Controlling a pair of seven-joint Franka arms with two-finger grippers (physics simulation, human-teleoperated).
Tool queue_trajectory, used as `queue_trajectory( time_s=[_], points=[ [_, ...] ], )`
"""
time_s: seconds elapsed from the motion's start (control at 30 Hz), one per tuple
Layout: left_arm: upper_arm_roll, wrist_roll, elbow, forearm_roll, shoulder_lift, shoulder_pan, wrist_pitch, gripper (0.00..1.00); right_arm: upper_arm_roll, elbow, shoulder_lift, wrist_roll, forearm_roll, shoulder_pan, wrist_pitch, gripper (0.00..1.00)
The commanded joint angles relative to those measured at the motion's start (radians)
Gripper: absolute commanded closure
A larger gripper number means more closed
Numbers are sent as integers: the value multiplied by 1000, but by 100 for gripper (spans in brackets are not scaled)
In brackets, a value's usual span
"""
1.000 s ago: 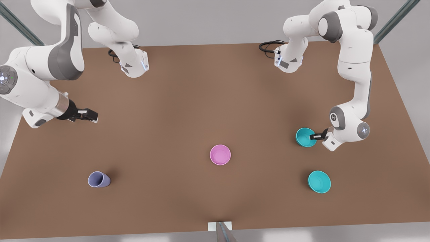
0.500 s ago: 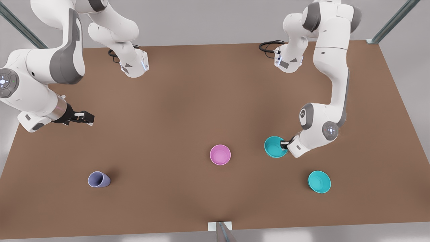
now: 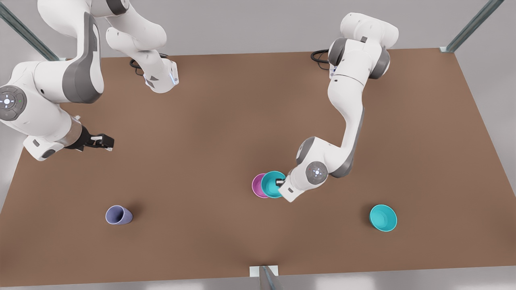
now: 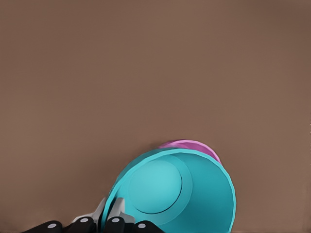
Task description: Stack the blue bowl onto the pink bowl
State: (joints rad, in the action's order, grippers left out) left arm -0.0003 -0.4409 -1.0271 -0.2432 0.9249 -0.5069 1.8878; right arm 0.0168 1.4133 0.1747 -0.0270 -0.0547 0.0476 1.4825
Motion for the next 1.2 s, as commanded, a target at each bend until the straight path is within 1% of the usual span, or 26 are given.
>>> queue_trajectory(
  time_s=[0.0,0.37,0.4,1.07,1.1,1.13,1.17],
  points=[
    [-18,-406,1,-8,12,-2,-19,79,0,0,0,18,-1,1,-1,0],
    [-46,-406,10,-21,41,-4,17,79,0,0,3,18,-1,11,-1,0],
    [-46,-407,10,-21,41,-4,48,79,0,0,3,19,-1,11,-1,0],
    [-64,-407,4,-21,57,-5,48,79,0,0,5,18,-1,11,-1,0],
    [-64,-403,4,-21,57,-5,48,26,0,0,5,18,-1,11,-1,0],
    [-64,-400,2,-16,55,-4,44,0,0,0,5,19,-1,11,-1,0],
    [-63,-398,2,-11,55,-1,14,0,0,0,5,19,-1,11,-1,0]
  ],
)
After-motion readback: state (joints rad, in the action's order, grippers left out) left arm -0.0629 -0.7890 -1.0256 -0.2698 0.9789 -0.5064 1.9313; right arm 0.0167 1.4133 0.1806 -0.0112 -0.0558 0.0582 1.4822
